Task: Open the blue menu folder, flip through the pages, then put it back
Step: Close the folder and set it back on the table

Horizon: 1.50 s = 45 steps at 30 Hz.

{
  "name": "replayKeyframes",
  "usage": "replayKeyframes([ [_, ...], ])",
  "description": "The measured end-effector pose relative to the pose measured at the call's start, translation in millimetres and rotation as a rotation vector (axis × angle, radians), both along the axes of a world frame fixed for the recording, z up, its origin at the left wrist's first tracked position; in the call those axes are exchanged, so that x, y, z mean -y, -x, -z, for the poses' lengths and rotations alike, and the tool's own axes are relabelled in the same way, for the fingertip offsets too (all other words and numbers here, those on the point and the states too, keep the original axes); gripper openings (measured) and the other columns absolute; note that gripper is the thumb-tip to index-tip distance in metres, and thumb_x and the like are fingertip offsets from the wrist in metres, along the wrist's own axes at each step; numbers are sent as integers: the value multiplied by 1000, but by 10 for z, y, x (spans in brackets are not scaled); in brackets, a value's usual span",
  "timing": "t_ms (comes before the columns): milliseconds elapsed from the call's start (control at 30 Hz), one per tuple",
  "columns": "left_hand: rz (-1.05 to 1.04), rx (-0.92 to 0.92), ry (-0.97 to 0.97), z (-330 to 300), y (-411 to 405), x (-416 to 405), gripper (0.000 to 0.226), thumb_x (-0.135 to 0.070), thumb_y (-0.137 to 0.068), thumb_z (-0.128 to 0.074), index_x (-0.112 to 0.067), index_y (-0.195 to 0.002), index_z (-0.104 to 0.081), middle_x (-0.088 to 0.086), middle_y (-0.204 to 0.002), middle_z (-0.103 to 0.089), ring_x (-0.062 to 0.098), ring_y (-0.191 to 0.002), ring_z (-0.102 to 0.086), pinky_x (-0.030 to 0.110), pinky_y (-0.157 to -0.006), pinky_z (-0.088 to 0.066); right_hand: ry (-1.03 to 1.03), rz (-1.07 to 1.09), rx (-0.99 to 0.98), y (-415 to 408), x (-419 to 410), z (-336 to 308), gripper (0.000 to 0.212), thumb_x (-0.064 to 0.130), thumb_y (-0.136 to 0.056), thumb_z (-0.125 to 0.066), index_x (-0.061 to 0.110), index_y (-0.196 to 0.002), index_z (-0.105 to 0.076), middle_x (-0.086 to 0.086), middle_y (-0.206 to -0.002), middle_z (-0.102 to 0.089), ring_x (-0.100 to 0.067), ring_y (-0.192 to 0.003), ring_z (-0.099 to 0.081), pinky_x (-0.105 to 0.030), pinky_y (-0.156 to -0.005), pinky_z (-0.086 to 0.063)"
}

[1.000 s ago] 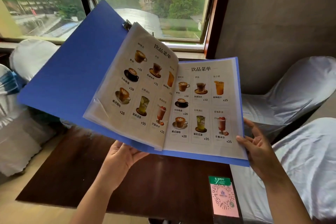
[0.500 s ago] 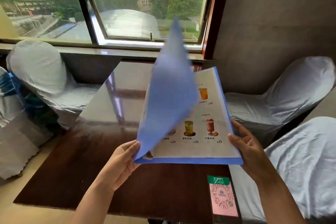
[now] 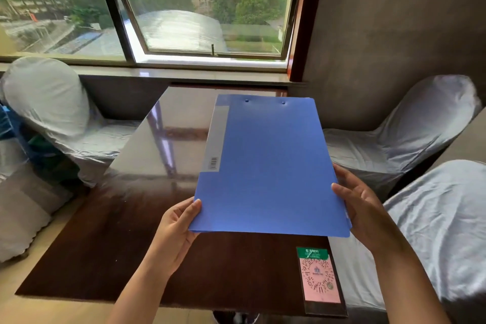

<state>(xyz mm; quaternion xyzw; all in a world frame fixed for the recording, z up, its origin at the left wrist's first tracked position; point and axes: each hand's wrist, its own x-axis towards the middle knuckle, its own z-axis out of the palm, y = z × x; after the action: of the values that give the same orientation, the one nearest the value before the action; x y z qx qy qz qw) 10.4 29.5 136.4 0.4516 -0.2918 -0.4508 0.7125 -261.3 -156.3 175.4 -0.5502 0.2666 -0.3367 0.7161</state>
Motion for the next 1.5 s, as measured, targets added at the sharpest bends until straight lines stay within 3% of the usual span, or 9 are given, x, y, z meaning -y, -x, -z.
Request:
replayKeyframes([
  [167,-46,88,-25,45,16,14,28,-24,-82,-54,-15,-102,-71,4,-94,-77,15,-83,-71,21,-64,-57,71,81,-131,25,0,0,41,19,-72,-67,14,-113,-60,1,-101,-75,-18,-93,-71,-25,-63,-57],
  [333,58,207,-248,108,-35,-15,25,-35,-80,-56,-29,-98,-72,-7,-92,-76,6,-83,-69,17,-65,-54,117,121,-271,-14,19,169,18,7,-84,-63,16,-98,-62,4,-89,-77,-14,-83,-72,-21,-59,-57],
  [500,242,221,-539,411,-168,-41,21,-9,-91,-54,-23,-101,-66,-10,-87,-77,2,-79,-69,14,-64,-53,190,138,-606,-161,19,648,15,6,-86,-62,16,-96,-58,-3,-95,-69,-15,-83,-68,-20,-59,-53],
  [600,268,278,-665,726,-164,-40,25,-4,-91,-54,-18,-111,-62,2,-101,-71,7,-81,-67,16,-68,-54,275,115,-884,-255,-15,1066,18,13,-85,-63,15,-101,-56,-4,-98,-66,-22,-90,-64,-38,-74,-56],
  [667,235,321,-737,953,-148,-40,26,-3,-88,-58,-17,-110,-64,6,-100,-70,7,-78,-67,16,-68,-56,330,110,-1053,-292,-43,1327,18,18,-85,-61,16,-102,-54,-3,-99,-64,-23,-92,-60,-45,-88,-46],
  [833,152,358,-851,1426,-93,-62,31,-1,-84,-63,-9,-114,-64,-3,-88,-71,-2,-66,-67,13,-62,-55,418,72,-1269,-350,-99,1776,20,22,-87,-55,16,-106,-54,-5,-105,-64,-26,-99,-55,-37,-83,-27],
  [1167,70,588,-963,1747,58,-105,38,-12,-79,-71,-16,-115,-64,-3,-96,-71,7,-83,-68,27,-76,-55,547,81,-1391,-307,-177,2130,19,27,-86,-60,13,-100,-61,-9,-95,-66,-29,-97,-53,-40,-87,-29],
  [1333,30,938,-957,1749,114,-65,36,-18,-77,-73,-14,-112,-66,4,-93,-63,17,-77,-63,22,-65,-46,651,101,-1433,-333,-210,2130,20,32,-85,-60,13,-93,-61,-8,-91,-67,-27,-96,-52,-43,-87,-30],
  [1500,-21,1029,-909,1762,217,-79,55,-18,-76,-75,-11,-127,-54,6,-102,-57,20,-88,-56,27,-72,-50,818,105,-1476,-294,-278,2045,38,35,-83,-63,15,-115,-57,-8,-102,-67,-28,-99,-52,-45,-86,-34],
])
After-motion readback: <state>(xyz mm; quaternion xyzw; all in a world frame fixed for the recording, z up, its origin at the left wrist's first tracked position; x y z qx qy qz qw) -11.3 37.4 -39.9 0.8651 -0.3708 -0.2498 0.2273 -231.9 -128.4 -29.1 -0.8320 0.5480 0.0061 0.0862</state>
